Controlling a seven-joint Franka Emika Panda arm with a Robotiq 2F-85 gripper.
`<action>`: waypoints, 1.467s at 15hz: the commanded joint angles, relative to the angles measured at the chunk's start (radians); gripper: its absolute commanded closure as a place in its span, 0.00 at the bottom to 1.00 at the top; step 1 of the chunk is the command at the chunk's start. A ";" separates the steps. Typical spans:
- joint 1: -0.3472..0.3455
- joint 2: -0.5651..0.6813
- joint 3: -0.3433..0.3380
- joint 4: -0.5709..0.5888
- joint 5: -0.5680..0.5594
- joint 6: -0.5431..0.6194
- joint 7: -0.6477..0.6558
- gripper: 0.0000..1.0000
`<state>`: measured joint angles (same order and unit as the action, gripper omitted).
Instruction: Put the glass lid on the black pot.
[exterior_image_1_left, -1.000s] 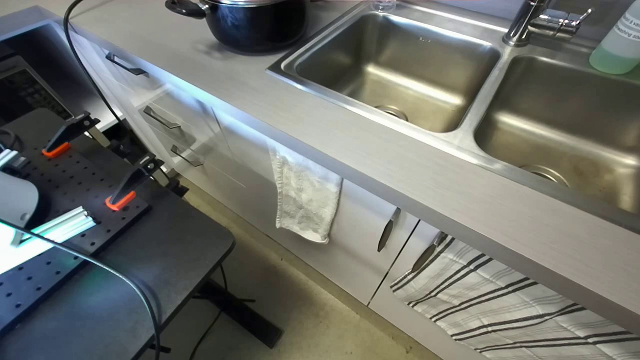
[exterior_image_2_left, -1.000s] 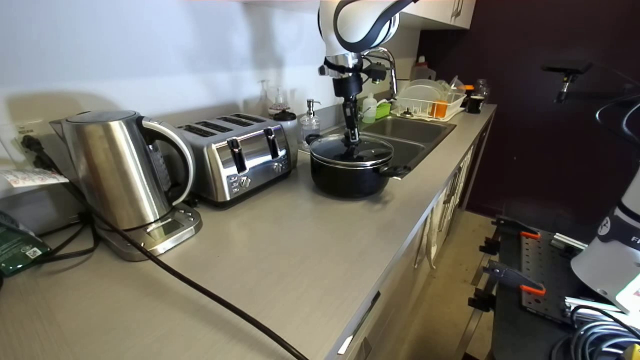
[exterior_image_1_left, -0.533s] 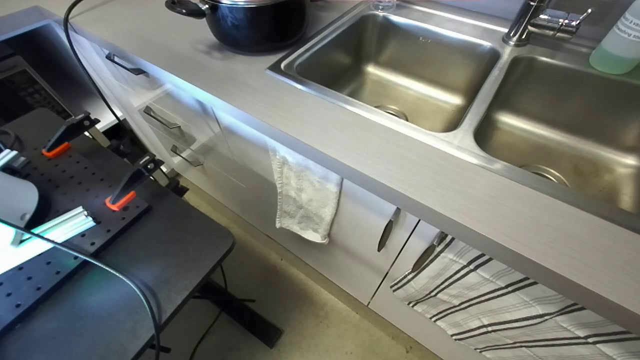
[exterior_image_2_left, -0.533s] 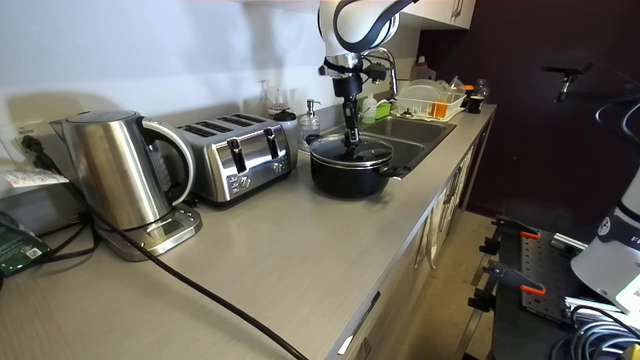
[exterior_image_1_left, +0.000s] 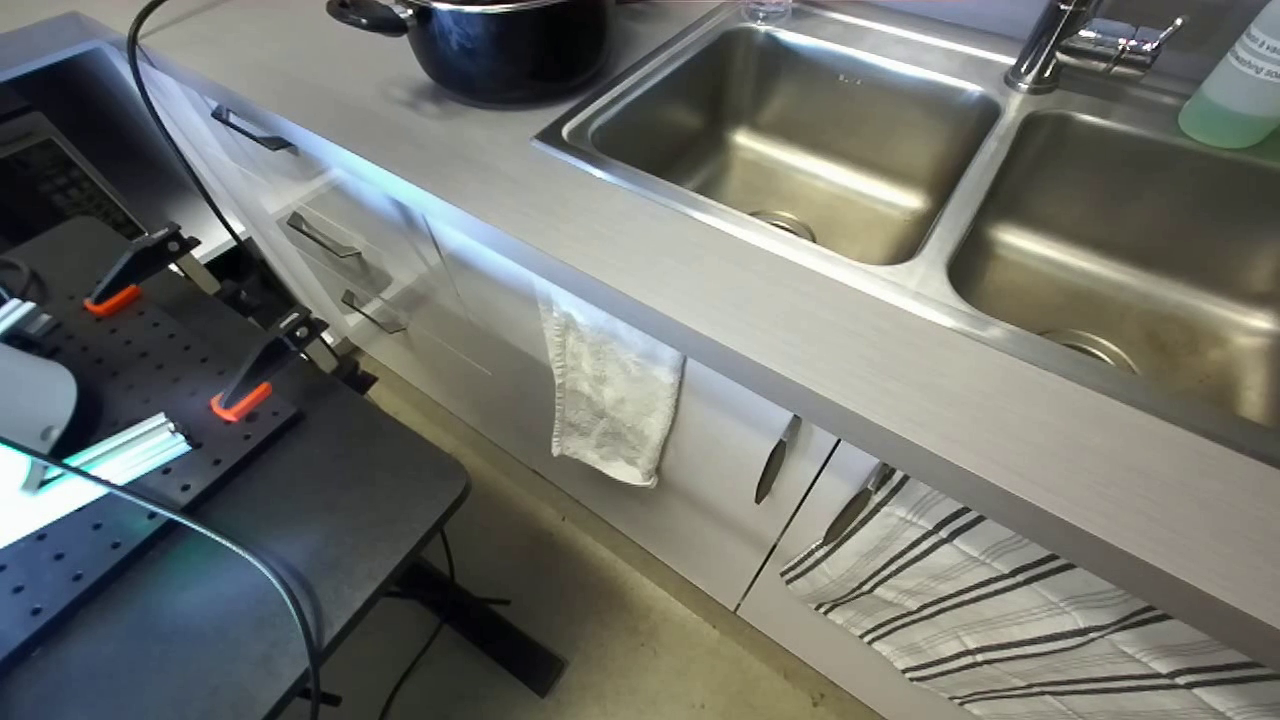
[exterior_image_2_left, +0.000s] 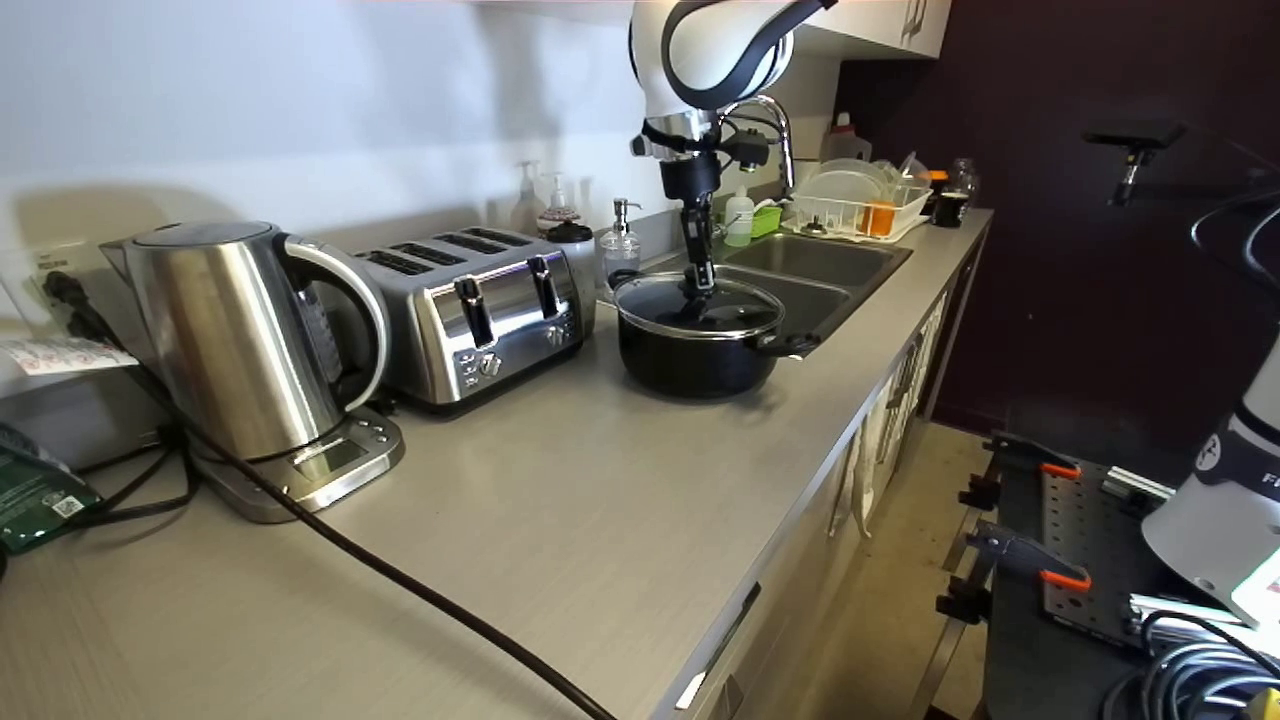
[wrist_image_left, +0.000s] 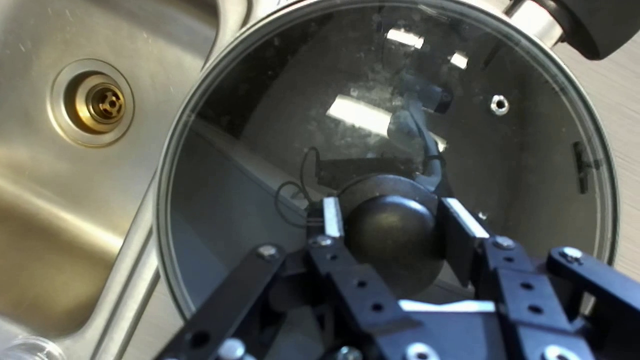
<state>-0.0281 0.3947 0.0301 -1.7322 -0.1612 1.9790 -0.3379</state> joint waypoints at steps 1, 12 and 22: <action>0.006 0.009 0.003 0.028 0.011 -0.036 0.007 0.75; 0.000 -0.018 -0.008 -0.006 -0.004 -0.034 0.009 0.75; 0.028 -0.015 -0.010 0.000 -0.068 -0.083 0.031 0.75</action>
<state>-0.0189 0.3932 0.0263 -1.7325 -0.1973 1.9408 -0.3327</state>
